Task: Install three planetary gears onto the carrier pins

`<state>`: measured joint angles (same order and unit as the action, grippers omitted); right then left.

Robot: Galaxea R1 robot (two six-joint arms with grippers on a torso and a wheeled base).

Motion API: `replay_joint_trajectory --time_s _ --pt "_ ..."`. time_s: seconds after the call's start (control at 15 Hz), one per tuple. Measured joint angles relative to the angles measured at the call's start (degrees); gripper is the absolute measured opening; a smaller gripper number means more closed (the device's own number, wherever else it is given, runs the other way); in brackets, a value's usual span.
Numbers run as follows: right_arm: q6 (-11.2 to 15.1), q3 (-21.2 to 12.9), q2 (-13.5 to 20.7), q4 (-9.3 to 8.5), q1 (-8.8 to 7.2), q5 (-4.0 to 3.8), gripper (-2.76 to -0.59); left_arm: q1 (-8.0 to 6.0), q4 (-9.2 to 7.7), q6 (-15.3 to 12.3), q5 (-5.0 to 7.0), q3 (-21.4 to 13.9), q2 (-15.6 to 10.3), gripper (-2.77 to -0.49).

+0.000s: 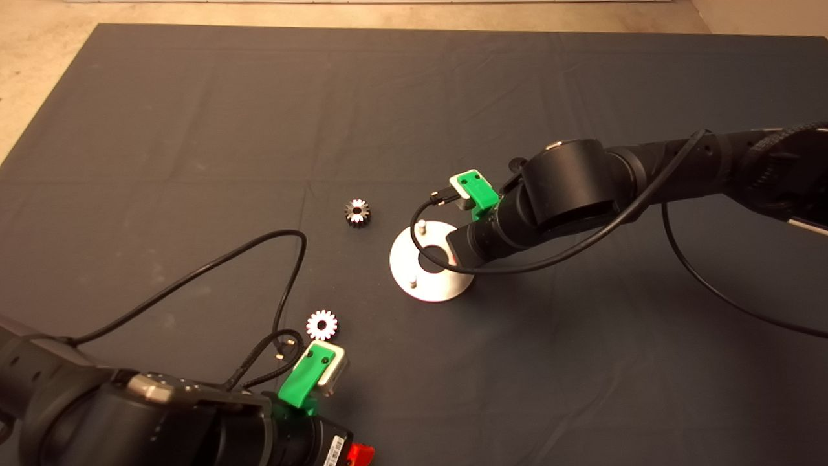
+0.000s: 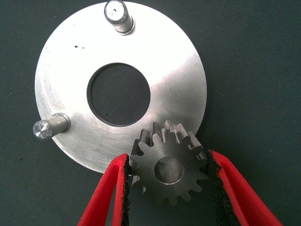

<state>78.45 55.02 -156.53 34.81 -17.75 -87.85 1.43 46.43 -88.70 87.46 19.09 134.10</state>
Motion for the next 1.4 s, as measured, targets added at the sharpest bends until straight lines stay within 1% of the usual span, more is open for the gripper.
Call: replay_joint_trajectory --time_s 0.8,1.13,1.4 --pt "-0.9 0.0 0.0 0.00 0.00 -0.05 -2.44 0.00 0.00 0.0 0.00 0.0 0.0 -0.90" --pt "-1.9 0.0 0.0 0.00 0.00 -0.05 -2.44 0.00 0.00 0.0 0.00 0.0 0.0 -0.90" --pt "-2.2 0.0 0.0 0.00 0.00 -0.05 -2.44 0.00 0.00 0.0 0.00 0.0 0.0 -0.90"
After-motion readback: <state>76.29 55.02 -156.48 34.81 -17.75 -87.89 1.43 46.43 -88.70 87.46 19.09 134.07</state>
